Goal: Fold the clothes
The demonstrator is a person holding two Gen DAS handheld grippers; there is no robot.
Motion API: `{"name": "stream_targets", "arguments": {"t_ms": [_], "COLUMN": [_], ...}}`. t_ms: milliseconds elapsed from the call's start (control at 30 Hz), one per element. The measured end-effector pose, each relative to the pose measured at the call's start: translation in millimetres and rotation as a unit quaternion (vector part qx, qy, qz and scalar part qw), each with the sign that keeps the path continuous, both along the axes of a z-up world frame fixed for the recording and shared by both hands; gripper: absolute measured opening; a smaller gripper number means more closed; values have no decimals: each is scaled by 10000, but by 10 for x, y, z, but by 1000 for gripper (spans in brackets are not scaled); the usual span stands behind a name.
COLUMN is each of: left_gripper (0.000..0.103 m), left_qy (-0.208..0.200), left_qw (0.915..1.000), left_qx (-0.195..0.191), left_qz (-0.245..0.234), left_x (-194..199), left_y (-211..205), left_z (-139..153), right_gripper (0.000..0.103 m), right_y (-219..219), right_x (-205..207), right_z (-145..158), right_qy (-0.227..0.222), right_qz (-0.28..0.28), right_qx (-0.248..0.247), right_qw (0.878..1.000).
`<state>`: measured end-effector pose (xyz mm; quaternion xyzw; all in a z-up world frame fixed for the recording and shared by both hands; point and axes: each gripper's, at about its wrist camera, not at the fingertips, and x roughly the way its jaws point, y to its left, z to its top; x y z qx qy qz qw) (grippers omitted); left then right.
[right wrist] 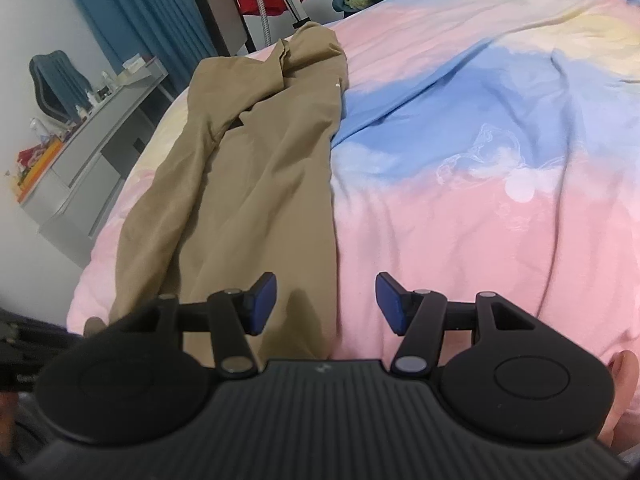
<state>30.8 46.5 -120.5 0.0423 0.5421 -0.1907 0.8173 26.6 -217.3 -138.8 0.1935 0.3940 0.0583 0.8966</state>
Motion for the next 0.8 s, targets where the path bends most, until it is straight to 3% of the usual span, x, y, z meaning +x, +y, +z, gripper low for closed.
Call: {"name": "stream_targets", "arguments": {"t_ms": [33, 100, 200, 267, 400, 533, 633, 700, 800], "left_gripper": [18, 36, 50, 53, 54, 57, 48, 19, 7], "left_qy": [-43, -166, -438, -531, -276, -131, 131, 189, 169], "left_qw": [10000, 9996, 9987, 9981, 9982, 9999, 9972, 9948, 9960], "left_qx": [-59, -233, -258, -308, -464, 91, 697, 951, 836], "left_qz": [-22, -65, -6, 85, 264, -34, -256, -296, -268], "left_x": [-13, -77, -135, -150, -122, -136, -138, -134, -128], "left_y": [30, 143, 269, 366, 489, 356, 206, 156, 170], "left_z": [11, 90, 165, 184, 196, 98, -56, -99, -23], "right_gripper": [58, 58, 58, 58, 58, 58, 58, 58, 58], "right_y": [-1, 2, 9, 8, -4, 4, 12, 19, 18], "right_x": [5, 12, 19, 24, 34, 38, 52, 57, 48], "right_z": [-3, -6, -8, -16, -25, -30, -41, -46, -45], "right_qy": [12, 28, 32, 33, 69, 76, 93, 100, 91], "right_qz": [1, 5, 19, 19, -35, -35, -31, -14, 7], "right_qx": [20, 40, 49, 67, 103, 73, 40, 11, 3], "right_qw": [10000, 10000, 10000, 10000, 9999, 9999, 9999, 9999, 10000]}}
